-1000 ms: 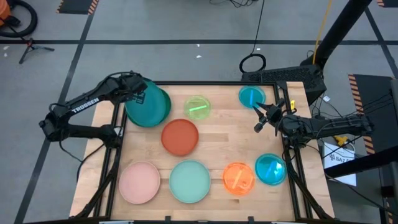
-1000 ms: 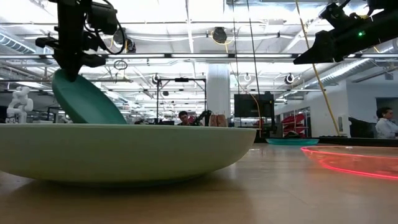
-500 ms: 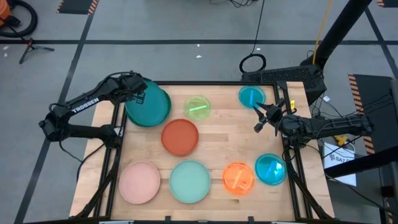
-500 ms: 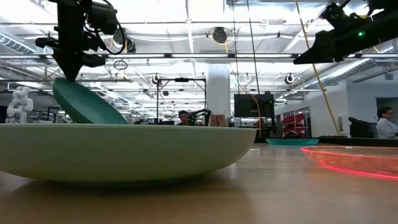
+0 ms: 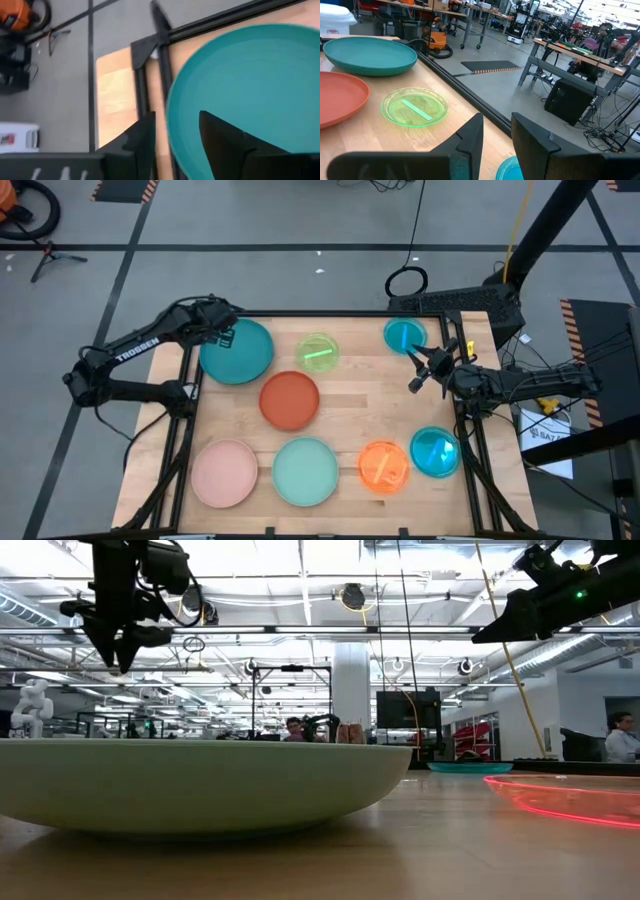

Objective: Stack plastic plates
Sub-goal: Stack the dark orange plate on top of the dark blue plate

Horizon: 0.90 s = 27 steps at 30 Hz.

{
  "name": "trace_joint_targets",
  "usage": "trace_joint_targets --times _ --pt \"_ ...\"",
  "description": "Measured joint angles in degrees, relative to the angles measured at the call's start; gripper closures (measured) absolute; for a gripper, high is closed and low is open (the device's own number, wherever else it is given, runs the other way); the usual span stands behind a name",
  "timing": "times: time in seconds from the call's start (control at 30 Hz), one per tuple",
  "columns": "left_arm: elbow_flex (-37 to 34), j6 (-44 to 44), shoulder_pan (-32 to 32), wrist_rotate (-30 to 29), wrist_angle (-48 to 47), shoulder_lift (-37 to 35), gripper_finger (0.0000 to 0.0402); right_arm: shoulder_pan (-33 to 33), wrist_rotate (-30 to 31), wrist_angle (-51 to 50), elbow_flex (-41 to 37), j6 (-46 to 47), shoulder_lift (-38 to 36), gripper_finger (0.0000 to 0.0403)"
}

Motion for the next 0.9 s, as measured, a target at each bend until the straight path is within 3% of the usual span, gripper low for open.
trace_joint_targets --times 0.3,0.4,0.63,0.8,0.9 --pt "0.0 9.8 -10.84 -0.19 12.68 0.04 0.0243 0.0 0.02 2.63 0.42 -0.75 0.01 0.031" --pt "-0.1 13.22 -15.82 -3.91 17.81 0.04 0.0243 0.0 -0.18 4.8 1.08 0.32 0.01 0.031" --pt "-6.69 27.36 -26.99 -5.95 32.26 0.02 0.0243 0.0 -4.81 4.92 3.6 3.45 1.32 0.031" --pt "-14.19 30.43 -32.45 -2.12 43.14 0.04 0.0243 0.01 -7.46 7.88 5.81 8.09 4.91 0.031" --pt "-16.38 30.4 -35.25 2.5 44.03 0.07 0.0243 0.02 -12.32 9.79 7.08 11.04 8.27 0.031"
